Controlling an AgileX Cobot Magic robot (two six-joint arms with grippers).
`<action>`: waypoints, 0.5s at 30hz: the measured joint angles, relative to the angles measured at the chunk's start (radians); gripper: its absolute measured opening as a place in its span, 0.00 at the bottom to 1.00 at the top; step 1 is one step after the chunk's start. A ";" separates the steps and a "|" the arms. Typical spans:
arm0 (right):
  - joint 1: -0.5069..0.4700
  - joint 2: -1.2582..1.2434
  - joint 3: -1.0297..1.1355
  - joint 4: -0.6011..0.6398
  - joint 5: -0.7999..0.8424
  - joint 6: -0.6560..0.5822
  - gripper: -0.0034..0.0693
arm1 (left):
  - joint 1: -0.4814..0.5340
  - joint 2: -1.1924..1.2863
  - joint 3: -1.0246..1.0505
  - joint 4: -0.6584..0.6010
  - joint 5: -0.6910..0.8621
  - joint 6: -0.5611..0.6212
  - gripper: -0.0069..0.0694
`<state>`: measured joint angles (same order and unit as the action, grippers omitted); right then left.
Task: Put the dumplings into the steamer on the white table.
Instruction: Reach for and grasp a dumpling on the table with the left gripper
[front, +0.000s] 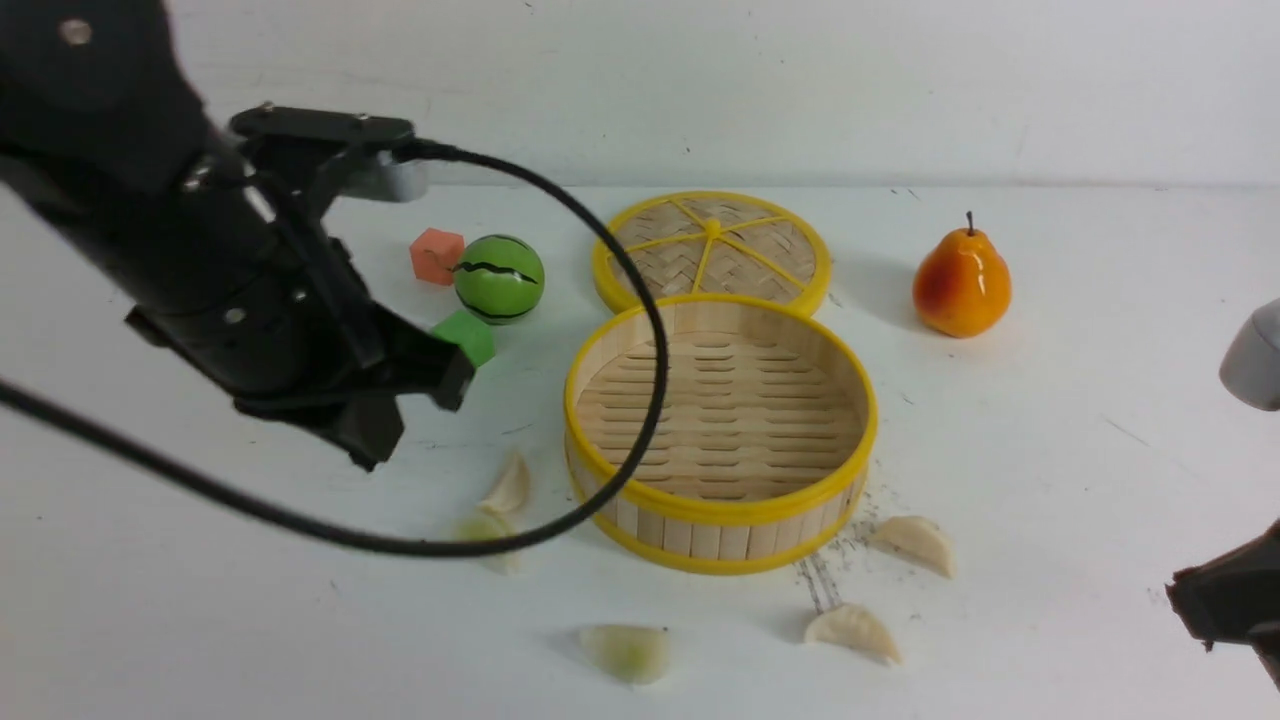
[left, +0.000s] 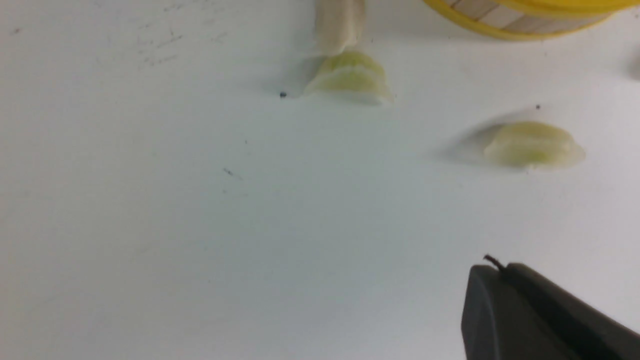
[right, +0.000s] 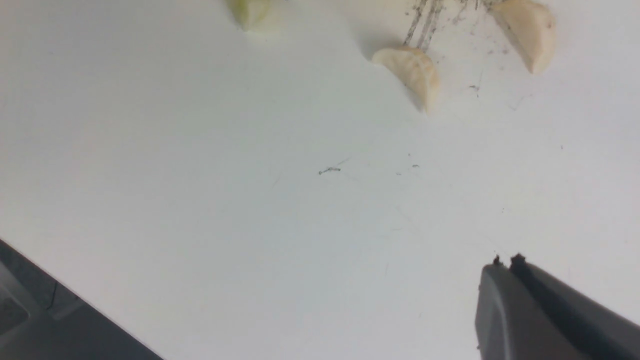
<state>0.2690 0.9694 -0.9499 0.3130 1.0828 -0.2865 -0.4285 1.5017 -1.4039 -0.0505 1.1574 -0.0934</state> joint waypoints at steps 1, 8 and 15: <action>0.000 0.000 0.000 0.000 -0.005 0.000 0.04 | -0.002 0.034 -0.027 0.001 0.002 -0.003 0.10; 0.000 0.000 0.000 0.000 -0.012 0.000 0.04 | -0.004 0.227 -0.144 0.016 -0.021 0.000 0.44; 0.000 0.000 0.000 0.000 -0.021 0.000 0.05 | -0.004 0.377 -0.162 0.051 -0.159 0.009 0.80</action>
<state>0.2690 0.9694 -0.9501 0.3130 1.0618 -0.2865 -0.4326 1.8783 -1.5660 0.0000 0.9986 -0.0841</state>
